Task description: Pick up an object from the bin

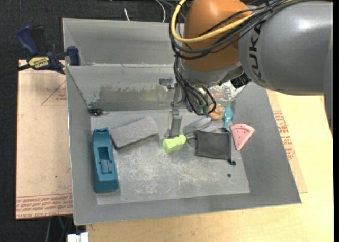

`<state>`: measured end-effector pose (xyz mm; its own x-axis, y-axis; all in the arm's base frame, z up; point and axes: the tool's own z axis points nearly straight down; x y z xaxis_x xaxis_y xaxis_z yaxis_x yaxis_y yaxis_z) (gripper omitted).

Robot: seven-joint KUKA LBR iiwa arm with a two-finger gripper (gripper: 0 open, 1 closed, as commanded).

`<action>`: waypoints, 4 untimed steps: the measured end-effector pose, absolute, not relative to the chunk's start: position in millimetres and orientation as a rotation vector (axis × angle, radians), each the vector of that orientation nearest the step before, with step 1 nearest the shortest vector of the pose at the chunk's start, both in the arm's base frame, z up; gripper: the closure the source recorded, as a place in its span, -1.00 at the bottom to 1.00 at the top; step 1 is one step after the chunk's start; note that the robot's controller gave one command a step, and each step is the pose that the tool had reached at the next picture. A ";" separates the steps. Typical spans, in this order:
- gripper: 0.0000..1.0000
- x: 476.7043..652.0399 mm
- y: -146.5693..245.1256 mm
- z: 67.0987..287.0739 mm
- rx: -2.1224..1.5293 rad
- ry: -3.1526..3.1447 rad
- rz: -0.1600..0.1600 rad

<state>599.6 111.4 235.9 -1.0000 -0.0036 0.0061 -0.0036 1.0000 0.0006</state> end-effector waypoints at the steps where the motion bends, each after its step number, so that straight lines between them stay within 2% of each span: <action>1: -1.00 601.0 110.8 240.8 0.002 -3.143 -0.002; 2: -1.00 605.2 95.8 195.3 0.131 -3.145 -0.003; 3: -1.00 588.6 63.2 148.0 0.585 -3.095 -0.002; 4: -1.00 587.1 55.4 159.2 0.727 -3.062 -0.004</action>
Offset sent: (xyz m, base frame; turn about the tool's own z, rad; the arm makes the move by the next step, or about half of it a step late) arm 0.0102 -0.0455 -0.1305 -0.2305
